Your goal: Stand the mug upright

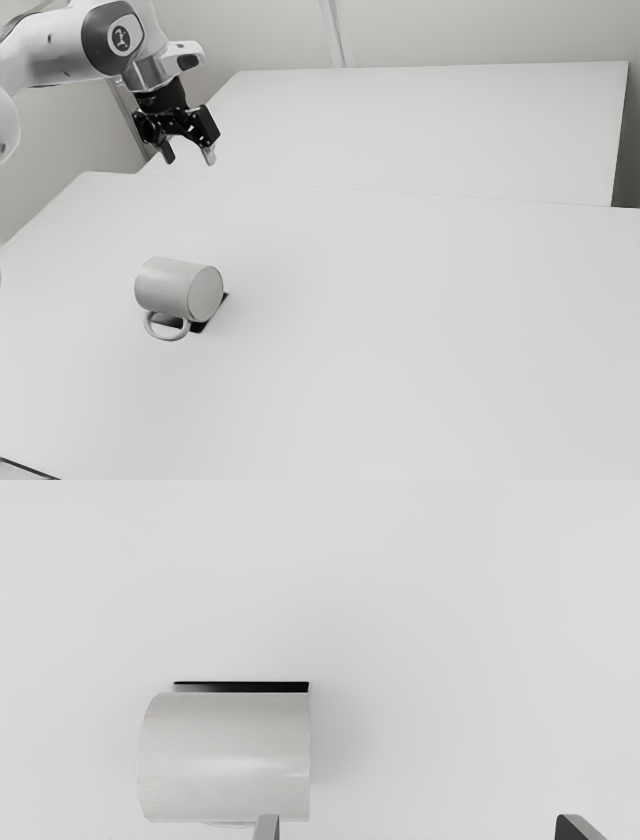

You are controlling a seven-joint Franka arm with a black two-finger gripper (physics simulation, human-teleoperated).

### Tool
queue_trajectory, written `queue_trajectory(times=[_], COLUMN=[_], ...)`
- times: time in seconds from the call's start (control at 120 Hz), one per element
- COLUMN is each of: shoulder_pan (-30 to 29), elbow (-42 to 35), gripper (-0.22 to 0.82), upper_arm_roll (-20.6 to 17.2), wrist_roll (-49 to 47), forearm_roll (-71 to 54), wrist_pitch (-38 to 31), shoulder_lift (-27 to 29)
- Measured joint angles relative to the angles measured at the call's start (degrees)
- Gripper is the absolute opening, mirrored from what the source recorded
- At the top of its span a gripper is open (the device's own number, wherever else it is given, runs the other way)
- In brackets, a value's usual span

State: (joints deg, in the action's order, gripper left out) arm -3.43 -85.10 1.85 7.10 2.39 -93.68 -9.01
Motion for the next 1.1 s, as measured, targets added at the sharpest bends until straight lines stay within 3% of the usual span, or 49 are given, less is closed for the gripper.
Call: queue_trajectory(times=[0.442, 0.617, 0.742, 0.925, 1.1], shoulder_pan=[0.1, -1.3, -6.1, -18.4, -25.5], elbow=[-1.0, -1.1, -1.1, -0.4, 0.0], gripper=[0.6, 0.6, 0.6, 0.6, 0.6], upper_arm_roll=[0.2, 7.0, 10.5, 11.0, 11.0], wrist_roll=[0.1, 2.7, 6.7, 14.5, 22.5], forearm_roll=[0.3, 7.7, 15.8, 28.8, 37.7], wrist_pitch=[0.5, 1.5, 2.9, 6.7, 10.5], shoulder_lift=[0.9, 1.1, -0.2, -7.5, -15.5])
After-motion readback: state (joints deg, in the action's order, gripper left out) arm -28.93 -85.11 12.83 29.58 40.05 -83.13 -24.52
